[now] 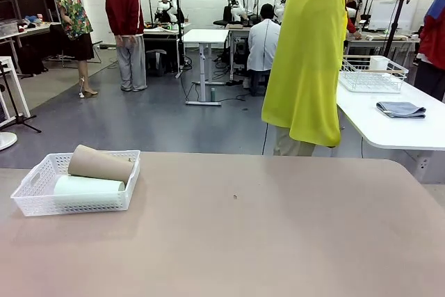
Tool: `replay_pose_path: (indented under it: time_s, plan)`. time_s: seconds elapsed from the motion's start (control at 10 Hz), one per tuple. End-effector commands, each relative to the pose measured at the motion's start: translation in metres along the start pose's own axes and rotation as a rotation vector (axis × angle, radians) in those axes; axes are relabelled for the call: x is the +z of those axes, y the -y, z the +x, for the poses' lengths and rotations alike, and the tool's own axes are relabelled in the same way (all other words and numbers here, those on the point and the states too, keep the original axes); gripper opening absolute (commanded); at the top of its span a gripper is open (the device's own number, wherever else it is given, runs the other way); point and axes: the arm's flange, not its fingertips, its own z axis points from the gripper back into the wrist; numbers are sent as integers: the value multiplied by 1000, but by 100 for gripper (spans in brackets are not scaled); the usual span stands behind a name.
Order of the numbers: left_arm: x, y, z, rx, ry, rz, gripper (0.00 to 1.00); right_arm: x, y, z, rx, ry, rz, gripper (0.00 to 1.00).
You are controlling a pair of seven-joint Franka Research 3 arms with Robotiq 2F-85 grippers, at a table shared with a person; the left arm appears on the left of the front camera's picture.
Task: Clean and organize the cups into the basket.
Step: Move the Organizing basket back to the left side of the table.
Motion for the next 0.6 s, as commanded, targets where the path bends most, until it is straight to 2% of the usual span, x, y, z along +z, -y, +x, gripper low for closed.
replay_pose_path:
  time_s: [0.0,0.2,0.4,0.5]
  plan:
    - [49,7,-10,-8,179,59,100,-3,-1,-6,2,-9,-14,100]
    - [77,1,-19,40,326,61,100,-3,-1,-6,2,-9,-14,100]
    - [74,1,-6,54,309,51,100,-3,-1,-6,2,-9,-14,100]
    - [87,-2,-32,21,302,69,100,-3,-1,-6,2,-9,-14,100]
